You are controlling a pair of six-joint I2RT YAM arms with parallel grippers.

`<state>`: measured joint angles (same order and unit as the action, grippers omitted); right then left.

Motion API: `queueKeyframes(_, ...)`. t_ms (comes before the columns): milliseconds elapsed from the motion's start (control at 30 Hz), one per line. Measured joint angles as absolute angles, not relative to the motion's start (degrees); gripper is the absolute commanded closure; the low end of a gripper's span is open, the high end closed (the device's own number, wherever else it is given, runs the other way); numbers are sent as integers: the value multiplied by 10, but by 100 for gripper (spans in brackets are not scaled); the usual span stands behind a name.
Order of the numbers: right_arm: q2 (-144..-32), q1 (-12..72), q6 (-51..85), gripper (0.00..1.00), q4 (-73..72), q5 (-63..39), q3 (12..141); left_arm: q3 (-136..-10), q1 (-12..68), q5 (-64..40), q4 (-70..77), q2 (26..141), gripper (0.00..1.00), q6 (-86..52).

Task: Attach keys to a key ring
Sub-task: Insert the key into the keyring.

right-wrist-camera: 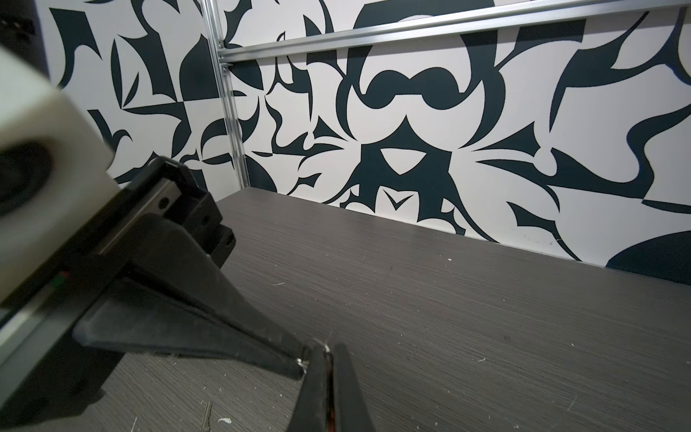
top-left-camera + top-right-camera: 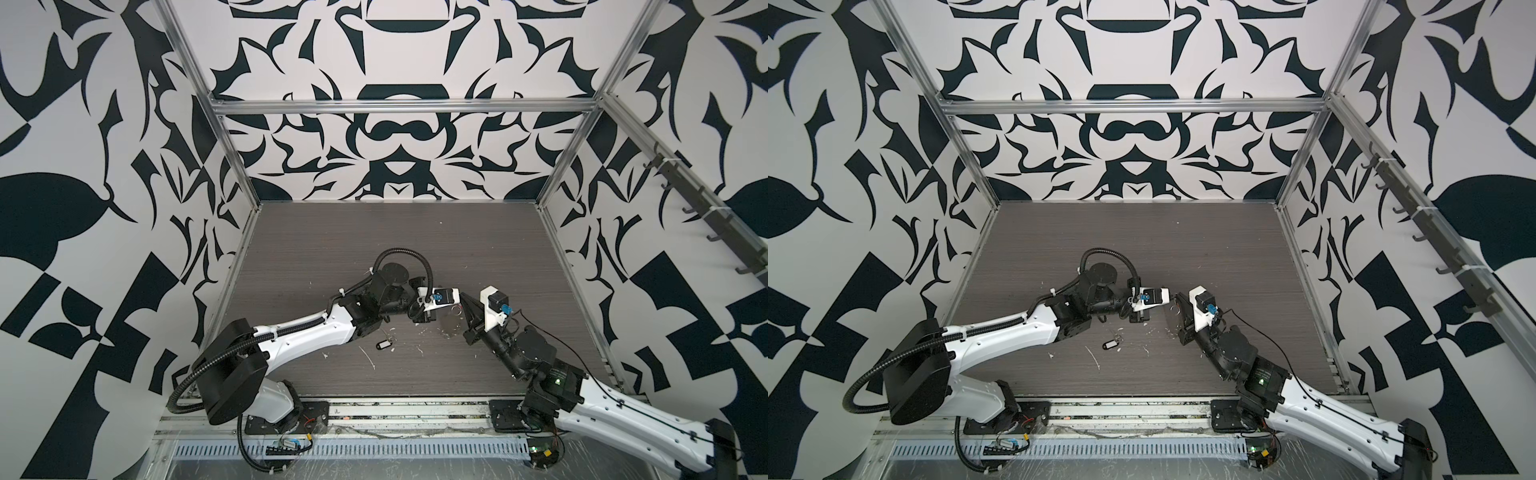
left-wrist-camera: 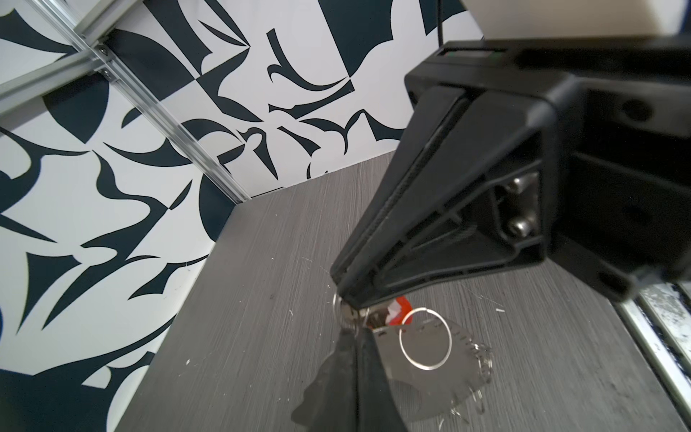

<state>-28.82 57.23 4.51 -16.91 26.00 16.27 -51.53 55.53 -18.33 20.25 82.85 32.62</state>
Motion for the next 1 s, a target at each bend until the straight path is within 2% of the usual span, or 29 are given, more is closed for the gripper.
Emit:
queueKeyframes(567,-288,573,46,100,-171,274,163,-505,556,-175,222,824,100,326)
queueKeyframes(1000,-288,581,50,100,-189,266,162,-419,559,-154,357,785,100,308)
